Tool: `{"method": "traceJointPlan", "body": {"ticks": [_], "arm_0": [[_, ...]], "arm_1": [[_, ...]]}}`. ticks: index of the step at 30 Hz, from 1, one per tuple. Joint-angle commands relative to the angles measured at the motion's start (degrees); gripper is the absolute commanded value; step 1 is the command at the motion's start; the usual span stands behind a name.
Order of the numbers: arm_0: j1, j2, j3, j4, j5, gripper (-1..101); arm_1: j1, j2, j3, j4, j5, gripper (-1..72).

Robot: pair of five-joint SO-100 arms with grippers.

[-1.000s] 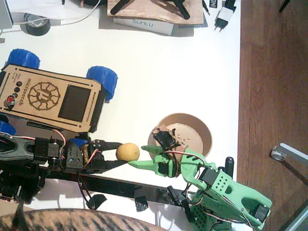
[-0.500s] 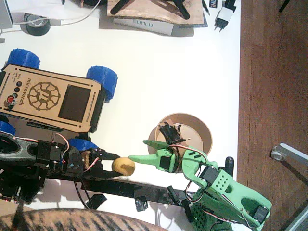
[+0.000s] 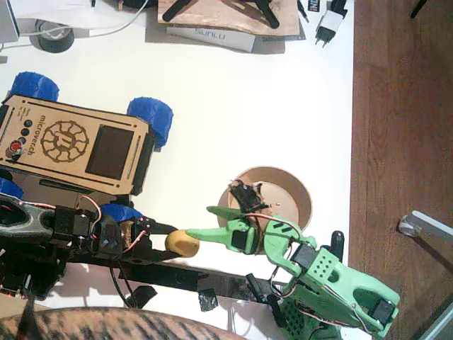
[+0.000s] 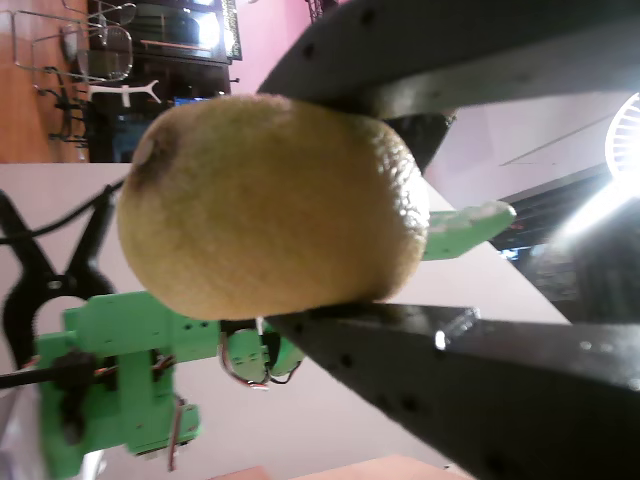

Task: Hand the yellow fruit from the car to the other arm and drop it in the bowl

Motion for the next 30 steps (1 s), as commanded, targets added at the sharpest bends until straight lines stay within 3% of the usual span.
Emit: {"method": "traceJointPlan", "body": {"ticks": [1, 15, 30], "arm_0": [[0.18, 0.18, -1.58, -1.41, -0.44, 0], [0.18, 0.18, -1.58, -1.41, -0.44, 0], [0.18, 0.18, -1.58, -1.76, -0.44, 0]], "arm_1": [[-0.79, -3.69, -4.04, -3.96, 0.97, 39.4], [-2.2, -21.62, -4.48, -19.07, 4.39, 38.4], [-9.23, -21.45, -5.89, -19.86, 5.36, 35.9]]}}
